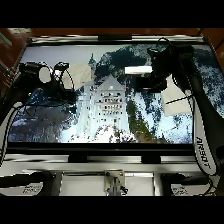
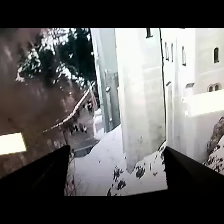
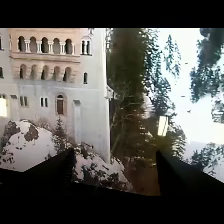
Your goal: Fold the shirts.
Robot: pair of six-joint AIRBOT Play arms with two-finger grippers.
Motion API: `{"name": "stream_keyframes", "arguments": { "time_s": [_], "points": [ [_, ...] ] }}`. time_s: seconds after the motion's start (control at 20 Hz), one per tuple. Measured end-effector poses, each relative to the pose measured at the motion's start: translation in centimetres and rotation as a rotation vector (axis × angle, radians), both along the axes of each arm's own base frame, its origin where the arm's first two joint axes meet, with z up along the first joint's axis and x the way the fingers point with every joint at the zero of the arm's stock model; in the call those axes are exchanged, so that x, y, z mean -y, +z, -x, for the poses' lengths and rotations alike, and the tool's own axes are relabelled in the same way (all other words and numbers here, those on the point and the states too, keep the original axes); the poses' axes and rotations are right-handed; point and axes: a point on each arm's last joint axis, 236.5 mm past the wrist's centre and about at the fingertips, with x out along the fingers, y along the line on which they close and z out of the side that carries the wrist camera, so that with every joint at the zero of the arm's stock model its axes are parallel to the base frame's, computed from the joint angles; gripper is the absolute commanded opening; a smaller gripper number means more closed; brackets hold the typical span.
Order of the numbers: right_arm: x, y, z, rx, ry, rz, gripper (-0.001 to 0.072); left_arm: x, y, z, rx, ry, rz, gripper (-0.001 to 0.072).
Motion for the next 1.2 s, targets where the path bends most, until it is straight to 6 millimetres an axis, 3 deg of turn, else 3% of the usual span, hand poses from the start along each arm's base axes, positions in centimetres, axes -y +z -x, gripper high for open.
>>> {"name": "stream_keyframes", "arguments": {
  "time_s": [0.05, 0.1, 0.2, 0.3, 0.4, 0.5, 0.65, 0.85, 0.95, 1.0, 1.05, 1.2],
  "points": [
    [-0.1, 0.0, -0.2, 0.008, -0.002, -0.003, 0.0628, 0.5, -0.2, -1.0, 0.030, 0.003, 0.020, 0.0578],
    [-0.1, 0.1, -0.3, 0.011, -0.002, -0.005, 0.0628, 1.0, -0.2, -2.7, 0.081, 0.013, 0.044, 0.0519],
    [-0.4, 0.2, -0.5, 0.021, -0.003, -0.019, 0.0629, 0.7, 0.3, -6.9, 0.193, 0.048, 0.066, 0.0544],
    [-1.1, 0.4, -0.6, 0.028, 0.000, -0.047, 0.0628, -0.6, 0.8, -11.5, 0.286, 0.089, 0.069, 0.0684],
    [-1.8, 0.6, -0.8, 0.038, 0.008, -0.077, 0.0628, -2.6, 0.8, -15.7, 0.341, 0.138, 0.064, 0.0688],
    [-2.3, 0.8, -1.0, 0.047, 0.014, -0.099, 0.0628, -4.3, -0.5, -18.7, 0.351, 0.176, 0.059, 0.0689],
    [-2.8, 1.1, -1.3, 0.065, 0.018, -0.121, 0.0628, -4.9, -4.0, -20.6, 0.315, 0.205, 0.075, 0.0687],
    [-3.1, 1.2, -1.5, 0.072, 0.020, -0.135, 0.0628, -4.0, -8.1, -21.9, 0.289, 0.218, 0.115, 0.0678],
    [-3.2, 1.3, -1.5, 0.075, 0.020, -0.139, 0.0628, -3.5, -9.6, -22.3, 0.283, 0.219, 0.130, 0.0634],
    [-3.2, 1.3, -1.5, 0.075, 0.020, -0.140, 0.0629, -3.3, -10.1, -22.5, 0.285, 0.224, 0.136, 0.0395],
    [-3.3, 1.3, -1.5, 0.075, 0.021, -0.142, 0.0628, -3.2, -10.6, -22.7, 0.287, 0.233, 0.144, 0.0032],
    [-3.3, 1.3, -1.6, 0.080, 0.021, -0.143, 0.0628, -3.0, -9.7, -23.2, 0.313, 0.248, 0.163, 0.0037]
  ]
}}
